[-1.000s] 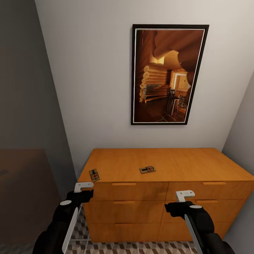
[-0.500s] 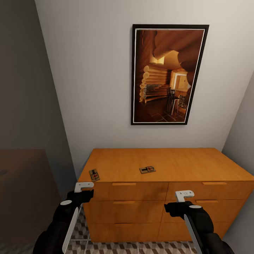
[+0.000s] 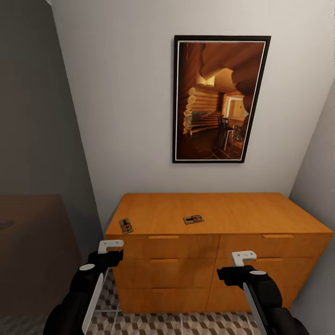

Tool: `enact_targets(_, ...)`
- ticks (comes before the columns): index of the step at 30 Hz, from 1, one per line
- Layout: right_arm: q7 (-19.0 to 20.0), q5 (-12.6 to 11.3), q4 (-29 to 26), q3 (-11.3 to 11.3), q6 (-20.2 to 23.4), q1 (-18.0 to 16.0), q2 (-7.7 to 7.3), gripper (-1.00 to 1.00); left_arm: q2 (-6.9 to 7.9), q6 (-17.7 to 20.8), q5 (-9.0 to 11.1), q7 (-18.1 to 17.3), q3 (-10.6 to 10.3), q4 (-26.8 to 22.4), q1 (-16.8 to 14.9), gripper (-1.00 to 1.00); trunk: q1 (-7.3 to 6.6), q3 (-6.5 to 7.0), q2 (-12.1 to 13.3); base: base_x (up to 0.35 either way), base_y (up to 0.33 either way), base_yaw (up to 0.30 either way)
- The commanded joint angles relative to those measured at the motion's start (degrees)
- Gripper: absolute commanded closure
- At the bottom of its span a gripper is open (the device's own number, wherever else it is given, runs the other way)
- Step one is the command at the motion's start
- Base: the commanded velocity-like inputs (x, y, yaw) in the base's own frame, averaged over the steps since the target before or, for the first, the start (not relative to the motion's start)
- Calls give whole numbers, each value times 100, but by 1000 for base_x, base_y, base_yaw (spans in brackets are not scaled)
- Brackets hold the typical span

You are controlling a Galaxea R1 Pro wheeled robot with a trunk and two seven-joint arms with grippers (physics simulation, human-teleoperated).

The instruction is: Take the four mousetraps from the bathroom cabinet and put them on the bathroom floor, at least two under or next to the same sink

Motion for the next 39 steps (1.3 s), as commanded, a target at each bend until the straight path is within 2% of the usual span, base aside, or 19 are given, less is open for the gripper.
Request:
enact_targets(1, 5, 45, -5, 12, 28, -5, -9, -100, 0, 20, -56, -19, 6, -8, -4, -100, 0, -7, -5, -25, 0, 0)
enact_targets(15, -3, 45, -5, 19, 36, -12, -11, -100, 2, -4, -55, -21, 7, 0, -5, -100, 0, -7, -5, -6, 0, 0)
enact_targets(19, -4, 52, -5, 19, 342, -291, 28, -100, 2, -5, -56, -19, 3, 1, -4, -100, 0, -7, -5, 0, 0, 0)
enact_targets(20, -4, 52, -7, 19, 453, -503, 41, -100, 2, -5, -56, -14, -6, 10, -4, -100, 0, -7, -5, 0, 0, 0)
enact_targets(23, -4, 52, -12, 19, 453, -735, 45, -100, 2, -5, -56, -11, -9, 16, -4, -100, 0, -7, -5, 0, 0, 0)
enact_targets(24, -4, 50, -13, 19, 453, -1000, 48, -100, 2, -11, -54, -11, -10, 17, -4, -100, 0, -7, -5, 0, 0, 0)
enact_targets(27, -4, 47, -14, 19, 453, -1158, 48, -100, 2, -12, -55, -12, -11, 18, -4, -100, 0, -7, -5, 0, 0, 0)
enact_targets(29, -4, 47, -14, 19, 453, -1397, 49, -100, 2, -13, -56, -18, -11, 16, -4, -100, 0, -7, -5, 0, 0, 0)
enact_targets(39, -2, 45, -14, 19, 453, -1754, 49, -100, 2, -14, -56, -39, -17, 0, -5, -100, 0, -7, -5, 0, 0, 0)
